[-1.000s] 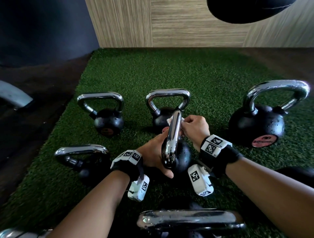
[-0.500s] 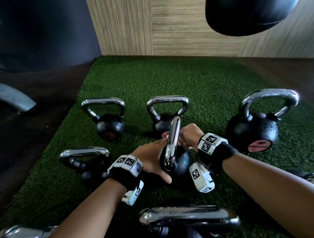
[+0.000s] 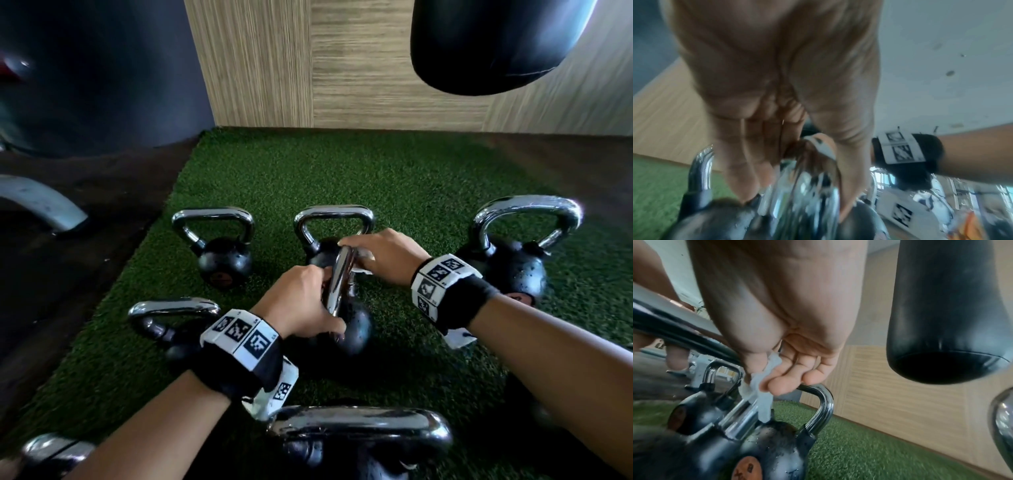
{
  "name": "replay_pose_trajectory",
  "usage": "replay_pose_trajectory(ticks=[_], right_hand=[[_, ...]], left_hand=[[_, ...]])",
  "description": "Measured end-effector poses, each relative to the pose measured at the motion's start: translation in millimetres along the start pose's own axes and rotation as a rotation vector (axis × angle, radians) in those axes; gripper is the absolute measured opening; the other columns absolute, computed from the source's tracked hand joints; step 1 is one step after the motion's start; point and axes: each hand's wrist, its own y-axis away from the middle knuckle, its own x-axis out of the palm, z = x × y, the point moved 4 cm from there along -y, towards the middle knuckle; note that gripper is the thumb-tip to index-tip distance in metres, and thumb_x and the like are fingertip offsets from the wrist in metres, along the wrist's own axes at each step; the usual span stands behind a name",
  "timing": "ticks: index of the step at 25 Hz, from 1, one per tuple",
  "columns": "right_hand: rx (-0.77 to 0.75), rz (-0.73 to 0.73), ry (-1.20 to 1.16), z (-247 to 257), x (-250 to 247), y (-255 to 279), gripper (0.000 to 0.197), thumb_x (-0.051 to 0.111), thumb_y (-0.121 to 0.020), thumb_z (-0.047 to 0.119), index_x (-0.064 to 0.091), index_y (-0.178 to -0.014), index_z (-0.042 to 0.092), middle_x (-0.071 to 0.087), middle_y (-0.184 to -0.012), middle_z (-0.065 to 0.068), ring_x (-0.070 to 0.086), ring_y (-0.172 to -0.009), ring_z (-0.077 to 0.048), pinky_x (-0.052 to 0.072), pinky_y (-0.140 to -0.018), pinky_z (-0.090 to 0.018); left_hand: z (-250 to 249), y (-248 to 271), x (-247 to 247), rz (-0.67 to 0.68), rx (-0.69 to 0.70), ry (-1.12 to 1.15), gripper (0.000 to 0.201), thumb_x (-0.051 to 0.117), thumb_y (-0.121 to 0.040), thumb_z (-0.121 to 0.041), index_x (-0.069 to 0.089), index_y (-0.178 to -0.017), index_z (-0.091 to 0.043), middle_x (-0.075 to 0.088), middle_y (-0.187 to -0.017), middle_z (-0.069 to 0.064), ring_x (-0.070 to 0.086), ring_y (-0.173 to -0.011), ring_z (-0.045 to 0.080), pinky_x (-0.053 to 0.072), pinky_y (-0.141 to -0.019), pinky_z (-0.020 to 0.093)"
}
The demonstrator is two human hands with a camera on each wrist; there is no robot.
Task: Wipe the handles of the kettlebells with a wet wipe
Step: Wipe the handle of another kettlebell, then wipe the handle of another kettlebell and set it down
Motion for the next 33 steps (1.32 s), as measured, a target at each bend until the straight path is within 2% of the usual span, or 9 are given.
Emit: replay_pose_trajectory(ticks=[4,7,9,15,21,26,28,30,33], right_hand=[[0.076,0.022,0.026,0,-5,17,0.019,0.050,-0.092,0.027,0.068,-0.098,0.030,0.064,-0.074,0.006,0.064,-0.065,-0.018,0.042,-0.057,-0.023],[0.169,0.046,0.101,2,-8,32,0.012,0.059,-0.091,0.031,0.070,-0.088,0.026,0.065,-0.071,0.004,0.063,-0.062,-0.015,0.034,-0.047,-0.016],[0.202,0.062,0.164,5,-11,43,0.013,0.063,-0.087,0.030,0.070,-0.082,0.021,0.064,-0.069,0.003,0.061,-0.060,-0.015,0.030,-0.045,-0.016],[0.214,0.089,0.250,22,-15,60,0.018,0.060,-0.090,0.025,0.069,-0.088,0.010,0.066,-0.078,-0.007,0.069,-0.078,-0.029,0.050,-0.063,-0.031],[0.211,0.095,0.292,32,-14,63,0.017,0.056,-0.090,0.007,0.056,-0.076,0.016,0.064,-0.081,-0.007,0.070,-0.088,-0.032,0.046,-0.065,-0.034],[0.269,0.109,0.316,37,-16,67,0.013,0.058,-0.091,0.012,0.069,-0.097,0.011,0.072,-0.099,-0.011,0.070,-0.096,-0.034,0.046,-0.070,-0.034],[0.308,0.157,0.355,45,-21,64,0.016,0.058,-0.092,0.014,0.070,-0.102,0.010,0.072,-0.103,-0.011,0.070,-0.100,-0.033,0.048,-0.073,-0.035],[0.359,0.190,0.360,49,-31,68,0.017,0.061,-0.092,0.020,0.070,-0.101,0.009,0.072,-0.103,-0.010,0.070,-0.099,-0.033,0.050,-0.073,-0.035],[0.394,0.199,0.319,60,-47,85,0.021,0.067,-0.089,0.033,0.071,-0.093,0.012,0.069,-0.087,-0.009,0.070,-0.091,-0.031,0.046,-0.067,-0.031]], left_hand=[[15,-11,-20,0.181,0.038,-0.061,0.067,0.091,-0.058,-0.037,0.062,-0.119,-0.037,0.050,-0.112,-0.005,0.056,-0.105,0.015,0.044,-0.086,0.025],[27,-25,-33,0.316,0.143,-0.149,0.089,0.089,-0.065,-0.028,0.047,-0.140,-0.053,0.039,-0.103,-0.009,0.048,-0.092,0.003,0.038,-0.075,0.014],[30,-36,-37,0.333,0.204,-0.253,0.091,0.087,-0.069,-0.022,0.044,-0.144,-0.049,0.039,-0.097,-0.013,0.048,-0.090,0.000,0.033,-0.069,0.011],[25,-38,-33,0.249,0.183,-0.353,0.080,0.085,-0.071,-0.015,0.052,-0.139,-0.041,0.046,-0.105,-0.010,0.053,-0.102,0.011,0.040,-0.083,0.024],[11,-27,-35,0.169,0.062,-0.394,0.065,0.087,-0.068,-0.015,0.063,-0.127,-0.027,0.051,-0.106,-0.006,0.056,-0.113,0.019,0.041,-0.085,0.026],[6,-21,-41,0.133,-0.015,-0.422,0.063,0.088,-0.068,-0.018,0.065,-0.125,-0.031,0.063,-0.122,-0.001,0.060,-0.118,0.022,0.044,-0.088,0.027],[2,-13,-45,0.147,-0.035,-0.440,0.076,0.086,-0.068,-0.015,0.057,-0.135,-0.036,0.065,-0.129,0.002,0.062,-0.119,0.024,0.048,-0.090,0.029],[3,4,-44,0.149,-0.045,-0.339,0.094,0.076,-0.075,-0.009,0.034,-0.153,-0.041,0.063,-0.135,0.010,0.064,-0.117,0.028,0.050,-0.087,0.029],[11,46,-40,0.083,0.004,-0.099,0.105,0.057,-0.077,0.002,0.010,-0.158,-0.046,0.063,-0.134,0.013,0.067,-0.093,0.023,0.047,-0.074,0.019]])
